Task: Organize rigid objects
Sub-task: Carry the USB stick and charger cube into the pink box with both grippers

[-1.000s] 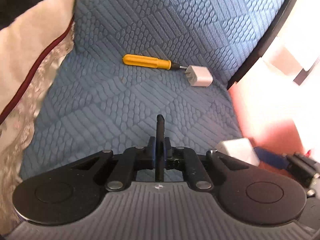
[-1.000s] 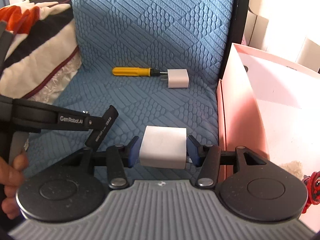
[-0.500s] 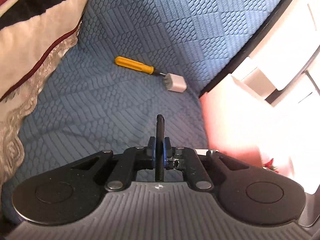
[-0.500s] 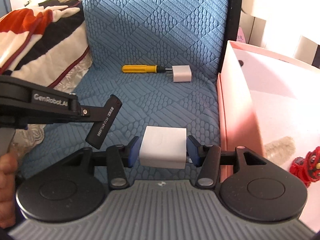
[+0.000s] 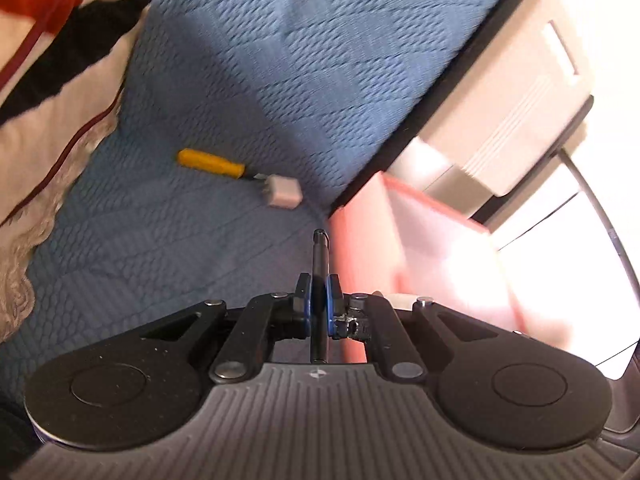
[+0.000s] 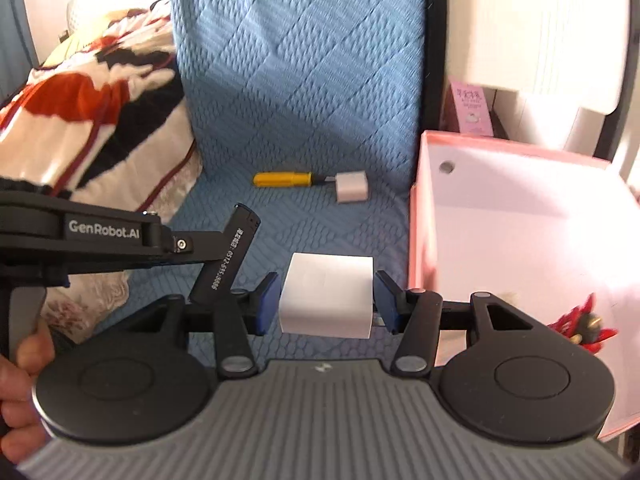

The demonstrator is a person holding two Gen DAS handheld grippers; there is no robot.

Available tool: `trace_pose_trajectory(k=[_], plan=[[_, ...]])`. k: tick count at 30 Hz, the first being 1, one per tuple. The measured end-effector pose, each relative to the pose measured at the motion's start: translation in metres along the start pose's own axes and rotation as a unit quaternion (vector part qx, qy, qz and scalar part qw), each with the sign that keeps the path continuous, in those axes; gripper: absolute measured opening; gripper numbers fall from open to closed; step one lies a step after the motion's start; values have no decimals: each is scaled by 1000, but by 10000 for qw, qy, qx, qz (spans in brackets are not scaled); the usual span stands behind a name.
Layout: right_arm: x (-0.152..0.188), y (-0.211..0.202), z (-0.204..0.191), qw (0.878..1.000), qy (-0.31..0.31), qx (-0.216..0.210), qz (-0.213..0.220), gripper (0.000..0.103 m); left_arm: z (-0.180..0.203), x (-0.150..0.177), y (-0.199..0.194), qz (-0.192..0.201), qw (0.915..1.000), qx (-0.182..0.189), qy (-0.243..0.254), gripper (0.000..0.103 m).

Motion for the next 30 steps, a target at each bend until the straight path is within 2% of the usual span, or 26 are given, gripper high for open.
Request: trace_pose_trajectory(k=[10, 17, 23, 30], plan=[[-39, -50, 55, 9990, 55, 193, 408, 54, 83, -18, -8, 135, 9991, 369, 143, 8], [-49, -71, 98, 9978, 120, 349, 543, 54, 139, -12, 1, 99, 9978, 555, 353, 8], [-42, -82, 135, 9969, 201, 560, 514, 54, 174, 4, 20, -16, 9966, 668, 478, 8], [-9, -76, 178, 9953, 420, 835, 243, 54, 191, 35, 59, -311, 9955, 659, 606, 8]])
Point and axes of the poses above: each gripper's, at about its wrist camera, not at the fingertips, and y roughly the way its jaws point, z to its right, x to its underside, the point moved 6 cm from there along y, roughly the way its jaws point, and after that the axes turned 9 degrees about -y, right-handed, at the moved point
